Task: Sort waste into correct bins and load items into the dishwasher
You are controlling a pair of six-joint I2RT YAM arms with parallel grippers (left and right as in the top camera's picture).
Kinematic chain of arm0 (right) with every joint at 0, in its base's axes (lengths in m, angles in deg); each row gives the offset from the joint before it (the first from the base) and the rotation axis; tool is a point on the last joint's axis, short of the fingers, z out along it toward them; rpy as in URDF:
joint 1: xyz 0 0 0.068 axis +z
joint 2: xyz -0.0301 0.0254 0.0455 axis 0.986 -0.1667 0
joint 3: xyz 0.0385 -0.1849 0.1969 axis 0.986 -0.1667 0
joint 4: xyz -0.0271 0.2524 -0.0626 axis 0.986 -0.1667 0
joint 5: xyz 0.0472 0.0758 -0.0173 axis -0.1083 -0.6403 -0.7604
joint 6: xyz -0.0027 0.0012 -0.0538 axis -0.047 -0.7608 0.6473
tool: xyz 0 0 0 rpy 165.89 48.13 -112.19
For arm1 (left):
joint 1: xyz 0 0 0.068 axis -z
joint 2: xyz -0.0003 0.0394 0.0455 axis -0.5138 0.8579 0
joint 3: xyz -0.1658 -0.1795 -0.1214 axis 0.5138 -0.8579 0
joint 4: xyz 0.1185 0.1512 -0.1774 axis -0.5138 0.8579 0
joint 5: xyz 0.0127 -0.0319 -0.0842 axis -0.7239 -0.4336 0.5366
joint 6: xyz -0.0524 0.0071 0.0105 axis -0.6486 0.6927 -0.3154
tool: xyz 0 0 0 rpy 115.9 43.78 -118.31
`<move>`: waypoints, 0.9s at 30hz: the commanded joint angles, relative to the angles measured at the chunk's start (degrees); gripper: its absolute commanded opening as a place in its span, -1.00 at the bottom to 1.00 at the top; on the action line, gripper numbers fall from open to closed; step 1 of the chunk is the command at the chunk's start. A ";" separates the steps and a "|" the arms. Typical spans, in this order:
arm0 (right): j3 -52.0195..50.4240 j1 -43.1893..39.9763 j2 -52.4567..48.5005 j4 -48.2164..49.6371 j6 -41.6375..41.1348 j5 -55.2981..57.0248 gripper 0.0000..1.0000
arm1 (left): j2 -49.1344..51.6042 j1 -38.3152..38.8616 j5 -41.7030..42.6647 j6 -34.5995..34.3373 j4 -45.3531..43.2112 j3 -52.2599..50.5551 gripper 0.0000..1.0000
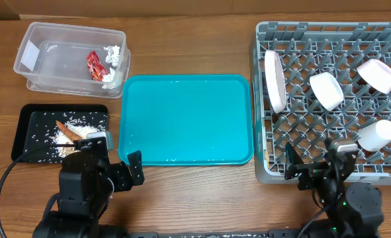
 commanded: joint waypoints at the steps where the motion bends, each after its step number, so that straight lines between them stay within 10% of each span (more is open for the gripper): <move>1: -8.66 -0.15 5.18 7.69 0.98 -2.36 1.00 | -0.22 0.37 -0.57 -0.39 -0.22 -0.09 1.00; 13: -29.03 -0.11 11.56 42.36 1.51 -0.79 1.00 | -0.22 0.37 -0.59 -0.39 -0.22 -0.09 1.00; 27: -28.92 0.59 11.54 33.18 1.22 -1.01 1.00 | -0.22 0.37 -0.59 -0.39 -0.22 -0.09 1.00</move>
